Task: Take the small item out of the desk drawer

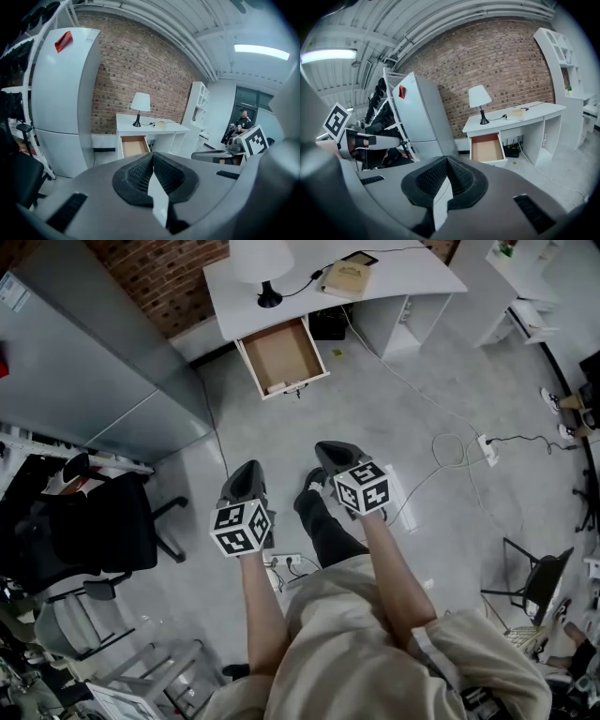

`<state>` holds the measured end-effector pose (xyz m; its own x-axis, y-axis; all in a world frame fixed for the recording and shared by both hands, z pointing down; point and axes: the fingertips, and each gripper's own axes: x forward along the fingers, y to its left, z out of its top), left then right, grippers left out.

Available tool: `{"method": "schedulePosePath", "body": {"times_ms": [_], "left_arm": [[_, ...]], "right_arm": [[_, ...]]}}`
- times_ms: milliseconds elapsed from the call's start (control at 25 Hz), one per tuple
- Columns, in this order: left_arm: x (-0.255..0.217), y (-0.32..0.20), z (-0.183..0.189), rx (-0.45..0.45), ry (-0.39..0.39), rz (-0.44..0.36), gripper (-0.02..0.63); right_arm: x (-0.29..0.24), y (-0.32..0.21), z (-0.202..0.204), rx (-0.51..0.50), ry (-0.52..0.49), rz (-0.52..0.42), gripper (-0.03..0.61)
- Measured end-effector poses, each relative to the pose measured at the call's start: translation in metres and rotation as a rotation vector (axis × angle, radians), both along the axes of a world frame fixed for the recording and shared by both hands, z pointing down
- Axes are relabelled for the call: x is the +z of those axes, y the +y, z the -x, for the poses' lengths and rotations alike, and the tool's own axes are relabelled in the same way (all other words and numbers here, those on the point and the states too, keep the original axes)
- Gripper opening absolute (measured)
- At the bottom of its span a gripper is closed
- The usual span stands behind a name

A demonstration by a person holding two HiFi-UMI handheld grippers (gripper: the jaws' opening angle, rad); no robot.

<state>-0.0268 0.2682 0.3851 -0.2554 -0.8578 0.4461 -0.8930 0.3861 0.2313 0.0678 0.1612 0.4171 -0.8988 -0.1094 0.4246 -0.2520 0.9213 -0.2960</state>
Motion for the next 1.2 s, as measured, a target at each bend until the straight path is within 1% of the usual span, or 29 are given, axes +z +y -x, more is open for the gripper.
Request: {"method": "schedulePosePath", "body": {"times_ms": [160, 400, 600, 760, 920, 1080, 1200], "left_arm": [[0.009, -0.032, 0.047, 0.009, -0.008, 0.03, 0.017], [0.021, -0.095, 0.133, 0.055, -0.006, 0.073, 0.017], [0.029, -0.151, 0.185, 0.07, 0.018, 0.09, 0.017], [0.035, -0.189, 0.214, 0.092, 0.029, 0.112, 0.017], [0.035, -0.217, 0.238, 0.112, 0.02, 0.134, 0.017], [0.042, -0.243, 0.253, 0.139, 0.022, 0.151, 0.017], [0.057, -0.259, 0.249, 0.195, 0.029, 0.186, 0.017]], "right_arm": [[0.009, -0.036, 0.05, 0.008, -0.011, 0.028, 0.025], [0.026, -0.092, 0.144, 0.022, 0.0, 0.073, 0.025], [0.039, -0.144, 0.197, 0.03, 0.023, 0.106, 0.025], [0.045, -0.192, 0.229, 0.087, 0.02, 0.142, 0.025], [0.053, -0.221, 0.252, 0.122, 0.021, 0.174, 0.025], [0.061, -0.235, 0.261, 0.126, 0.041, 0.186, 0.025], [0.068, -0.239, 0.257, 0.14, 0.059, 0.2, 0.025]]}}
